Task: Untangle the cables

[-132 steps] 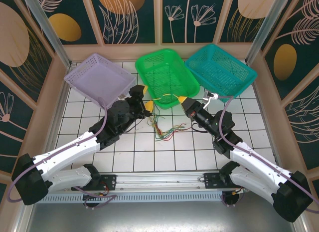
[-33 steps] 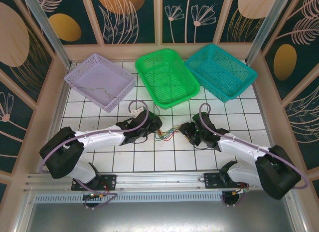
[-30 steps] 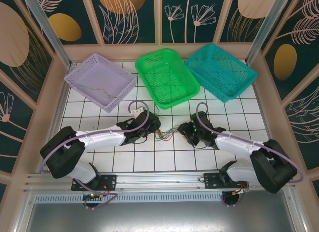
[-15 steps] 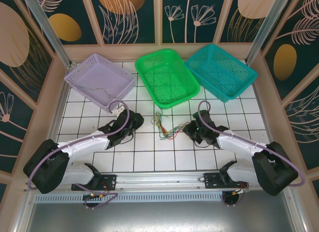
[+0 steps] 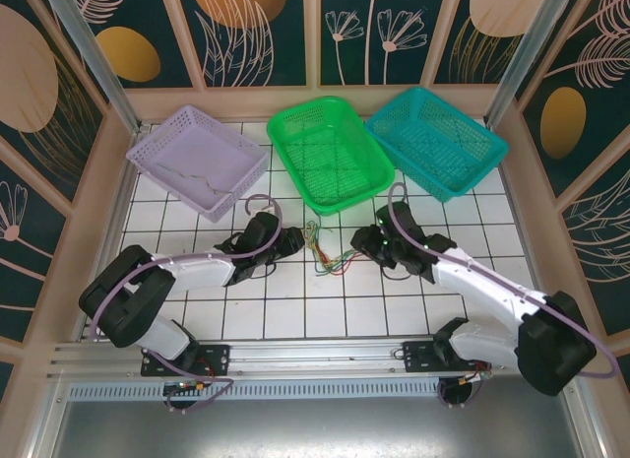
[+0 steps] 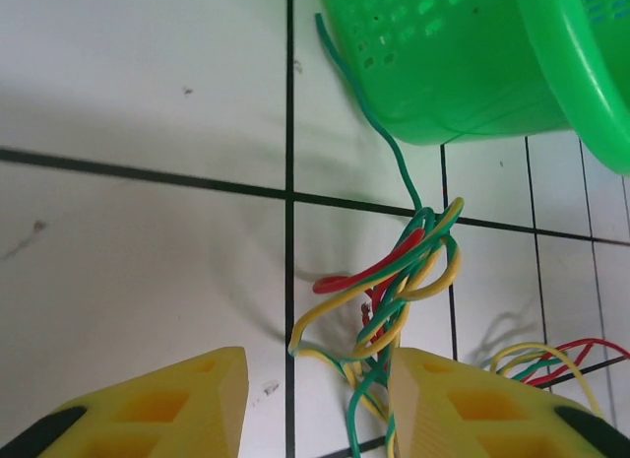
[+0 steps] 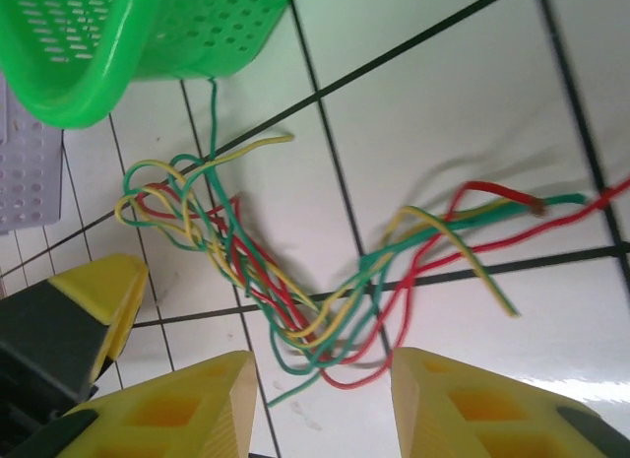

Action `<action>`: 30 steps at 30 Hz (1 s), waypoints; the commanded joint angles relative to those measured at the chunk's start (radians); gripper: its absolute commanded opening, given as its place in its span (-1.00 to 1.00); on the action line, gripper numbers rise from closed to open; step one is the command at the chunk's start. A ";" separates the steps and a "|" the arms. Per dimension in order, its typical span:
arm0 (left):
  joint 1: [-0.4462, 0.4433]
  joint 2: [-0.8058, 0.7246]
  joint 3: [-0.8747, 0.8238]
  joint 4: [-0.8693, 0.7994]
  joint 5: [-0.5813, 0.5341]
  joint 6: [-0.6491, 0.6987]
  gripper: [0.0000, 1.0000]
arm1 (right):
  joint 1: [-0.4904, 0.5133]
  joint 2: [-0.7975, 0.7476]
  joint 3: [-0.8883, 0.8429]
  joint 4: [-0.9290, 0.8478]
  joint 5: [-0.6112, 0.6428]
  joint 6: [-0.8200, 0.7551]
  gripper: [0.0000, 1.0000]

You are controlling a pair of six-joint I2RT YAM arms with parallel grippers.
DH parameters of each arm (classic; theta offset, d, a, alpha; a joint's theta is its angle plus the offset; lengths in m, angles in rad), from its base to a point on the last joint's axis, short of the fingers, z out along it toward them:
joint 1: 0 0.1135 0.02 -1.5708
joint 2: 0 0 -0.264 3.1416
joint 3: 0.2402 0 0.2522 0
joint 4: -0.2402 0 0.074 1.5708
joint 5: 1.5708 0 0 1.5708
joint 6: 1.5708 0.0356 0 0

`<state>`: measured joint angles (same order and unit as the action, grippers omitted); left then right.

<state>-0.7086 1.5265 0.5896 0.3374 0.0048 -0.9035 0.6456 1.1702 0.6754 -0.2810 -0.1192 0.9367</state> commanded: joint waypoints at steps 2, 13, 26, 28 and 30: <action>-0.004 0.003 -0.021 0.121 -0.001 0.228 -0.17 | 0.015 0.145 0.105 0.044 -0.110 -0.072 -0.19; -0.007 0.063 -0.005 0.071 -0.024 0.389 -0.05 | 0.031 0.356 0.198 0.092 -0.198 -0.092 -0.19; -0.007 0.195 0.065 0.112 -0.022 0.418 -0.33 | 0.030 0.376 0.171 0.118 -0.205 -0.085 -0.20; -0.006 0.217 0.066 0.124 -0.013 0.420 -0.51 | 0.032 0.379 0.171 0.121 -0.206 -0.087 -0.20; -0.009 0.213 0.056 0.146 -0.002 0.417 -0.69 | 0.031 0.385 0.171 0.121 -0.206 -0.093 -0.20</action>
<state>-0.7090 1.7248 0.6380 0.4374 -0.0051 -0.5007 0.6712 1.5352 0.8444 -0.1780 -0.3134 0.8650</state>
